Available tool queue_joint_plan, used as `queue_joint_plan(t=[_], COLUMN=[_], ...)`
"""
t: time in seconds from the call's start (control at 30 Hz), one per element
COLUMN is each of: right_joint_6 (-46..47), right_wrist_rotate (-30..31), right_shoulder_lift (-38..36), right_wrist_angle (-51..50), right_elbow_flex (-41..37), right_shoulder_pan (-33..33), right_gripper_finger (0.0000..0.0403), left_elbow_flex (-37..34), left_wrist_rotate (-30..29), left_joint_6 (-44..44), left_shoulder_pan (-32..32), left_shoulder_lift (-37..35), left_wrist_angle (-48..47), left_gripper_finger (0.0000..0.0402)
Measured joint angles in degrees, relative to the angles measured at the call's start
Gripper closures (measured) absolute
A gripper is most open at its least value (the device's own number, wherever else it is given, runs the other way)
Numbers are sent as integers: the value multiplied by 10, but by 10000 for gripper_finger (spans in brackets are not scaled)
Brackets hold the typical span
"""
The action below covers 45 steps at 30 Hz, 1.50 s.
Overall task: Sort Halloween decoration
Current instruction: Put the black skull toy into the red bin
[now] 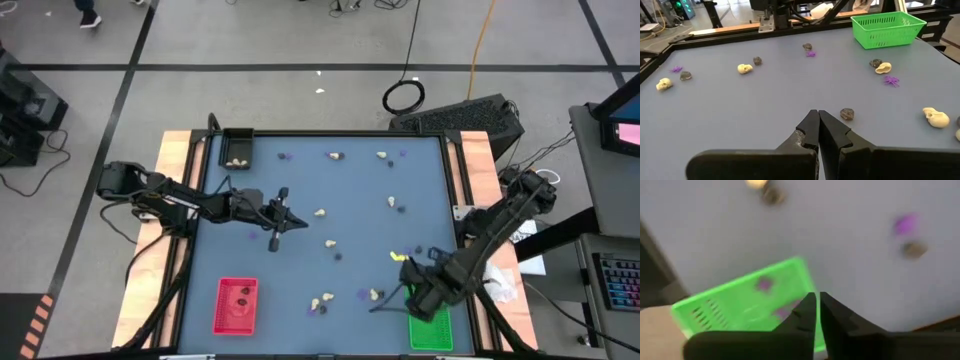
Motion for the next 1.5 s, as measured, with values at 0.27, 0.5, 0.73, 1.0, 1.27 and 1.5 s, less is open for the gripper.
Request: queue_joint_plan(t=[0.27, 0.5, 0.73, 1.0, 1.27, 1.5], right_joint_6=[-236, -431, -570, -663, -703, -731], right_wrist_rotate=[73, 91, 92, 89, 47, -6], right_shoulder_lift=[-53, -113, -152, -149, -149, -149], right_wrist_angle=[102, 354, 656, 803, 846, 888], right_elbow_flex=[-86, -235, -361, -397, -397, -397], right_shoulder_pan=[-137, -271, -367, -439, -494, -530], right_gripper_finger=[401, 402, 403, 403, 403, 403], left_elbow_flex=[0, 48, 116, 161, 203, 247], left_wrist_rotate=[-1, -32, -40, -56, -98, -147], left_joint_6=[-15, -15, -16, -50, -104, -149], left_shoulder_pan=[0, 0, -1, -38, -85, -116], left_shoulder_lift=[0, 0, 0, 2, 49, 107], left_wrist_angle=[-4, -122, -276, -378, -394, -369], left_gripper_finger=[396, 396, 396, 396, 396, 370])
